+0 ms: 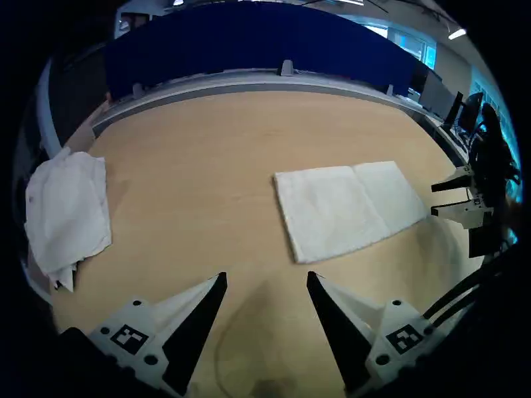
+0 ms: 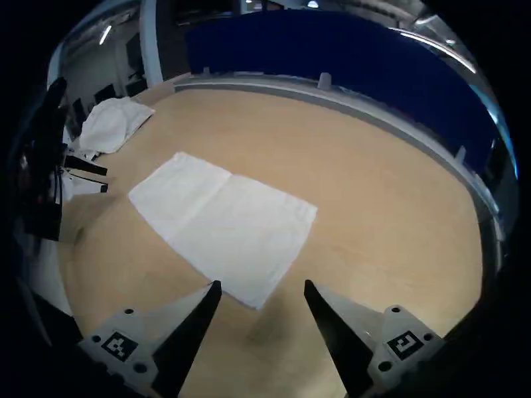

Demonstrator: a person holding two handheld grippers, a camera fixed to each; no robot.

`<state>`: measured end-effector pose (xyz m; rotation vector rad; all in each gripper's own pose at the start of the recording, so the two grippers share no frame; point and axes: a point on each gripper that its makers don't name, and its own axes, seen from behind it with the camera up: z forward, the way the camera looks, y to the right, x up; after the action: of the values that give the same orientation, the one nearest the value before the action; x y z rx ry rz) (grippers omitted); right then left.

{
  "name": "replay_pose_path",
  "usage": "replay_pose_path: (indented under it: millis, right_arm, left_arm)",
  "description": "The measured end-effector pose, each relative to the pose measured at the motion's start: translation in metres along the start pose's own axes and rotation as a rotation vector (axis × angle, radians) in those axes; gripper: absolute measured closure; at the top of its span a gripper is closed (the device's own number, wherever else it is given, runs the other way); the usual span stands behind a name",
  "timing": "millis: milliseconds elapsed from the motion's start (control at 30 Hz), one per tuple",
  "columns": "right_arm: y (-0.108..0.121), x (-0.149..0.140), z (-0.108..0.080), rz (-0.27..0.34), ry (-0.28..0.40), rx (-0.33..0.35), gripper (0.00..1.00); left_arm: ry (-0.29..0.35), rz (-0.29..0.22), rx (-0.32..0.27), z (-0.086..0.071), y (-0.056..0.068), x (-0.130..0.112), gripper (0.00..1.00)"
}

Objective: Fold towel

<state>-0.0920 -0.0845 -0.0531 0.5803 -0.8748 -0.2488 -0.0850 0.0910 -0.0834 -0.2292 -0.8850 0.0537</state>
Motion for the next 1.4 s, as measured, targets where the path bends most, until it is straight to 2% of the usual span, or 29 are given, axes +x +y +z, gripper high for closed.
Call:
replay_pose_path:
  millis: [200,500,1100,1400]
  right_arm:
    - [-0.009,-0.012,0.003,-0.087,-0.045,0.044,0.03]
    - [-0.011,-0.015,0.01,-0.107,-0.064,0.065,0.08]
    - [-0.012,-0.036,0.018,-0.127,-0.12,0.075,0.64]
    - [-0.011,-0.033,0.02,-0.13,-0.116,0.075,0.94]
  left_arm:
    - [-0.011,-0.036,0.046,-0.019,-0.013,-0.024,0.11]
    - [-0.008,-0.064,0.074,-0.034,-0.021,-0.039,0.11]
    - [0.004,-0.115,0.101,-0.065,-0.029,-0.05,0.11]
    - [0.004,-0.142,0.11,-0.072,-0.033,-0.057,0.11]
